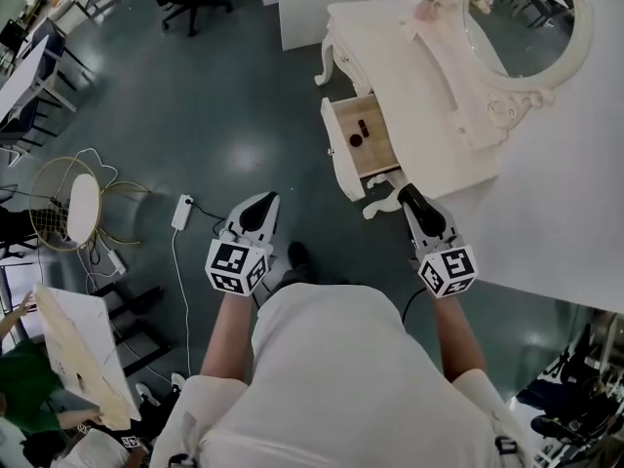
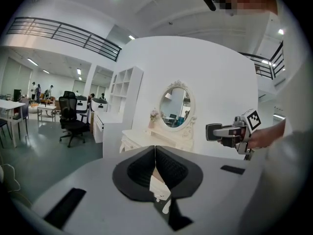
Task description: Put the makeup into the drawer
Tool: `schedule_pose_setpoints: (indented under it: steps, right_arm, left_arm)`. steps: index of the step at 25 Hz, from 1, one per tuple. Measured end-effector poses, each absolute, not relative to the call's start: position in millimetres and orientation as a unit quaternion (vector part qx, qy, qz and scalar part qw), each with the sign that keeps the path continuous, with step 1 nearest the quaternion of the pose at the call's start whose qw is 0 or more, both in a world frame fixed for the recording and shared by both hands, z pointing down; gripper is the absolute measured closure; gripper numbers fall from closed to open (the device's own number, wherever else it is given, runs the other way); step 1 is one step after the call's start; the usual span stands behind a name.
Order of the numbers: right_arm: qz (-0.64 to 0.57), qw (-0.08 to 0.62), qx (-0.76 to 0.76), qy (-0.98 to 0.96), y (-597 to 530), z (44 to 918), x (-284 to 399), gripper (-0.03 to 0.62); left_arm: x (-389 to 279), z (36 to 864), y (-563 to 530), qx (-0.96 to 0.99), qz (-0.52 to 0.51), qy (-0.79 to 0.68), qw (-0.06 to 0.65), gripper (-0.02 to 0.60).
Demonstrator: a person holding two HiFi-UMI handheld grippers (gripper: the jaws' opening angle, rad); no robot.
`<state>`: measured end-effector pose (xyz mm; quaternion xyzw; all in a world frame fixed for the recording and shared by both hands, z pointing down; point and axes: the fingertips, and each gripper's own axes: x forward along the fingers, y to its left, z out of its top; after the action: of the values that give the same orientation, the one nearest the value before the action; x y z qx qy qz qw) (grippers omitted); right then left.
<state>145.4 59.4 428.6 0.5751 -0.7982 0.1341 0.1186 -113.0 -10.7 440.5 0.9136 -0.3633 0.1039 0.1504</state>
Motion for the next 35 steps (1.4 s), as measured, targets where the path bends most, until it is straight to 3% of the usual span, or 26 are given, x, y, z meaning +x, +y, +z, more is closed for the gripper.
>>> schedule_pose_setpoints:
  steps: [16,35]
  right_arm:
    - [0.156,0.134,0.615,-0.761,16,434,127,0.485]
    - [0.235,0.157,0.542,-0.792,-77,507,192,0.485]
  left_arm:
    - [-116,452,-83,0.935,0.106,-0.296,0.161,0.565]
    - [-48,466,-126,0.906,0.133,-0.358,0.181,0.565]
